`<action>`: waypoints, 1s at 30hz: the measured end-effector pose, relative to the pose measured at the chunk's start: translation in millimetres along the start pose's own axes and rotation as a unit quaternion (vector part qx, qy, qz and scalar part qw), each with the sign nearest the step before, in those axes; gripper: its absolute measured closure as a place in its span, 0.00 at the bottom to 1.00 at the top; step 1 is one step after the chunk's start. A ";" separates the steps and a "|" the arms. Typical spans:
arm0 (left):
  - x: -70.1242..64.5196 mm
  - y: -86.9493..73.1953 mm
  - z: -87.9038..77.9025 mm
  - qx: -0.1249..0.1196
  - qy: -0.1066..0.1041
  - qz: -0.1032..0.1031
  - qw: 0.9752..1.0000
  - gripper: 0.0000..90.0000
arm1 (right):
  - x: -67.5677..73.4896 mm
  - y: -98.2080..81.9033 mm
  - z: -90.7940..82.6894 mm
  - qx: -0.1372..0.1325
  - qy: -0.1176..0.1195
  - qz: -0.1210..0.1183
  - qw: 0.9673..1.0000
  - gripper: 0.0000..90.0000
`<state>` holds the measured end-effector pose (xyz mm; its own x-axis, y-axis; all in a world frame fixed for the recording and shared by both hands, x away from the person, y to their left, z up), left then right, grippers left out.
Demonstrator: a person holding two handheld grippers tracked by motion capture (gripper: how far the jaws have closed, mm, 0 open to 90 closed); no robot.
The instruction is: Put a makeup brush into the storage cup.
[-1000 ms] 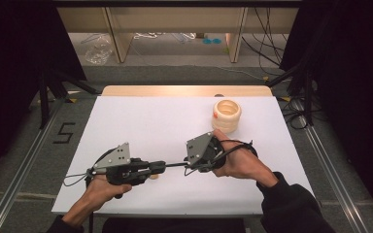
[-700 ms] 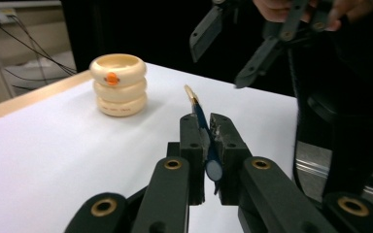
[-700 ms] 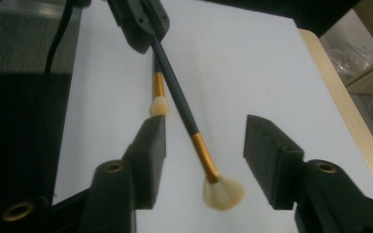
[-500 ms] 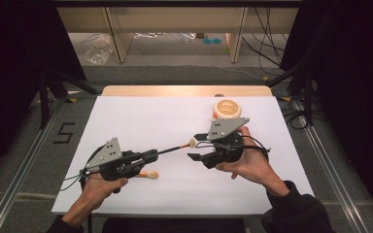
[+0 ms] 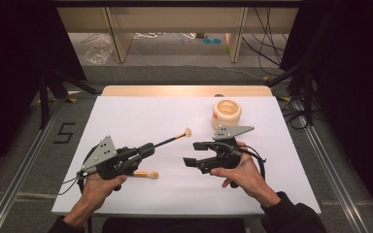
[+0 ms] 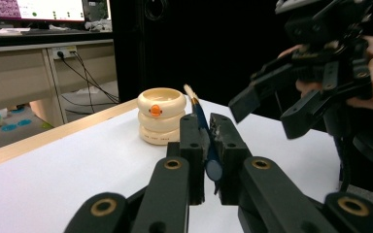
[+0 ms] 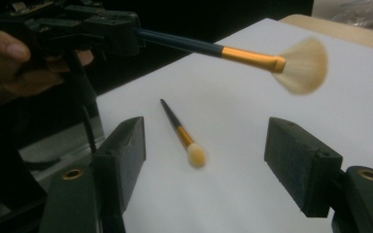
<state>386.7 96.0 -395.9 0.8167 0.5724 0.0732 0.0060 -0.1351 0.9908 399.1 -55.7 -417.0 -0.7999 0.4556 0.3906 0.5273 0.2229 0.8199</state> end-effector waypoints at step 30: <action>-10.4 9.8 2.3 -0.037 -0.006 0.004 0.999 0.94 | 6.5 24.7 20.9 -0.102 0.081 0.094 0.987 0.43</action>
<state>379.6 86.8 -387.3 0.8231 0.5623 0.0794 -0.0424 -0.0786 0.9960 412.9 -29.2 -403.0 -0.7376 0.3253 0.5917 0.6150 -0.0381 0.7876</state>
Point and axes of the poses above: each handheld gripper's, and its own axes: z roughly forward along the jaws, y roughly out of its top, x roughly to its left, the point moved 10 cm from there along z, roughly forward along the jaws, and after that the axes turned 8 degrees about z, right-handed, at the moved point
